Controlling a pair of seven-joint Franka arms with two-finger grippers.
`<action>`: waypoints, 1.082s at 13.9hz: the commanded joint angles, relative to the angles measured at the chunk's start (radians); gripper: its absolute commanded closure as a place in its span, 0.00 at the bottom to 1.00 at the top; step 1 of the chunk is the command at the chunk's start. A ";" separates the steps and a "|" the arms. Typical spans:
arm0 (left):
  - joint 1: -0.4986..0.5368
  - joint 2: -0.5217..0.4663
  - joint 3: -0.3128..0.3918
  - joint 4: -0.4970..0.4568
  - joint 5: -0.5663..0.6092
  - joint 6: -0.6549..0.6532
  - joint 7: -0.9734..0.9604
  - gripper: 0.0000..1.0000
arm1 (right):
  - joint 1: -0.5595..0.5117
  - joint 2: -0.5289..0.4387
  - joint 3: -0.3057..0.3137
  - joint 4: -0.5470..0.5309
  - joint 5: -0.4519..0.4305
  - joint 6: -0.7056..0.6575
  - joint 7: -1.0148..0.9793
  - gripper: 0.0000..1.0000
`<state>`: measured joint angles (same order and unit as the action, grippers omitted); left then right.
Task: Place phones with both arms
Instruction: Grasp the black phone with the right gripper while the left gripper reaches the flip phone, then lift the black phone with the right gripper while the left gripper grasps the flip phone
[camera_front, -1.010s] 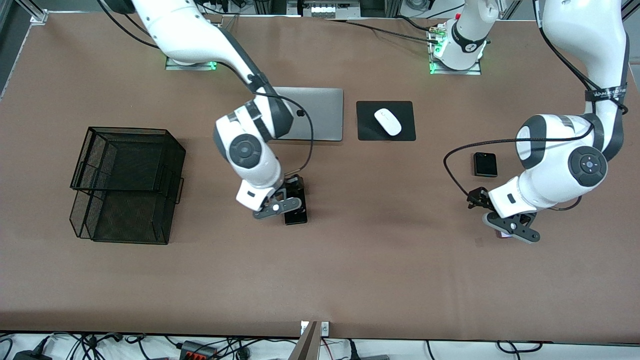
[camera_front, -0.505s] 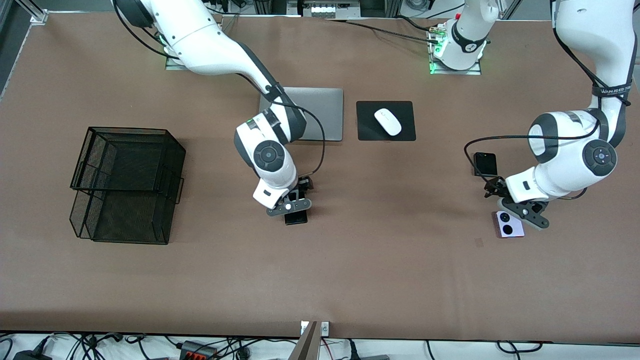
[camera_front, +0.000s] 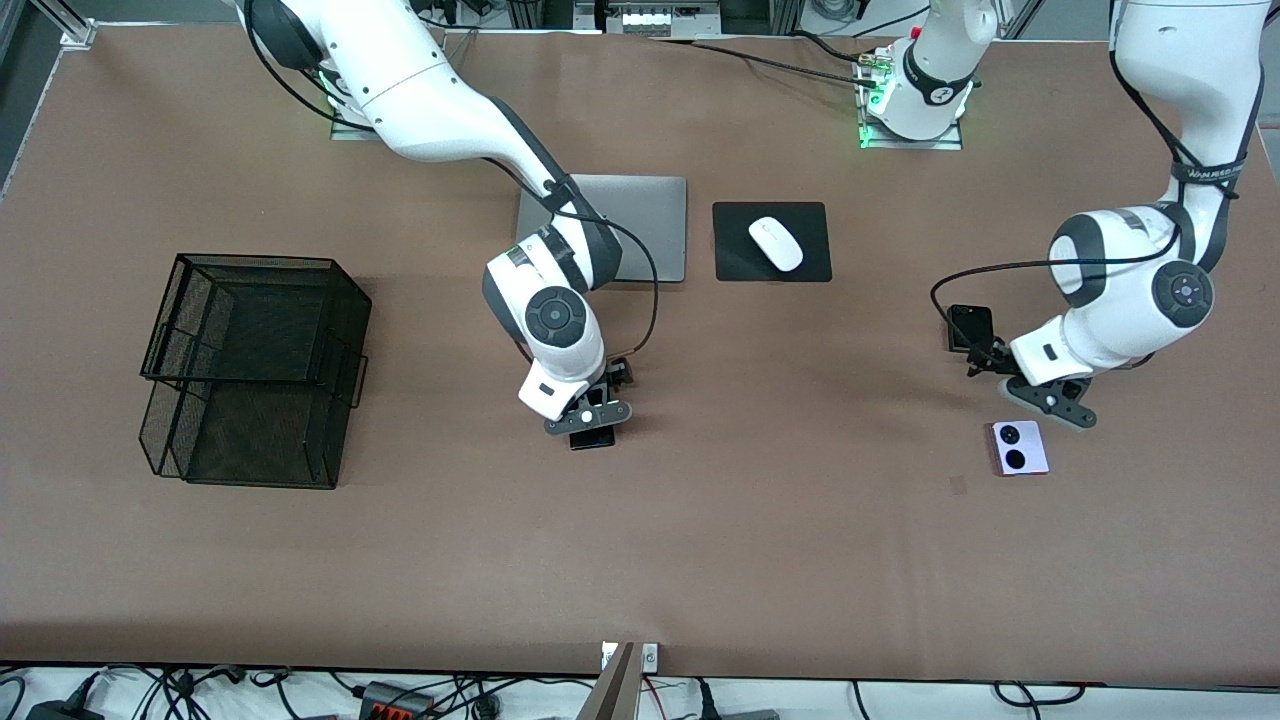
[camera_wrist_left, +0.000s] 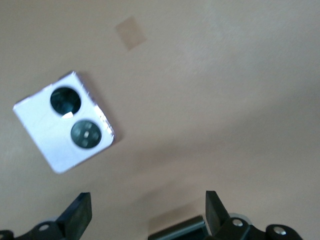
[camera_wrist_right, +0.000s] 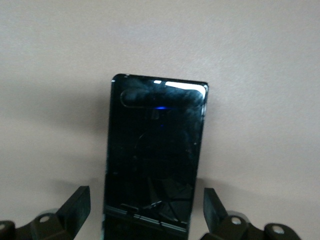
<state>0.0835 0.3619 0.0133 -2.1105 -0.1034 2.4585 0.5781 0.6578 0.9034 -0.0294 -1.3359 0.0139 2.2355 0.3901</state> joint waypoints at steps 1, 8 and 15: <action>0.034 -0.073 -0.013 -0.094 -0.004 -0.001 -0.011 0.00 | 0.008 0.017 -0.007 0.026 -0.023 0.001 0.022 0.00; 0.035 -0.133 -0.018 -0.197 -0.004 -0.076 -0.249 0.00 | 0.008 0.038 -0.006 0.026 -0.015 0.016 0.049 0.00; 0.012 -0.098 -0.019 -0.232 0.007 -0.020 -0.366 0.00 | -0.003 0.040 -0.001 0.026 -0.011 0.024 0.073 0.48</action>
<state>0.0979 0.2647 -0.0050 -2.2922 -0.1033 2.3710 0.2230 0.6578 0.9316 -0.0294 -1.3279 0.0066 2.2653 0.4362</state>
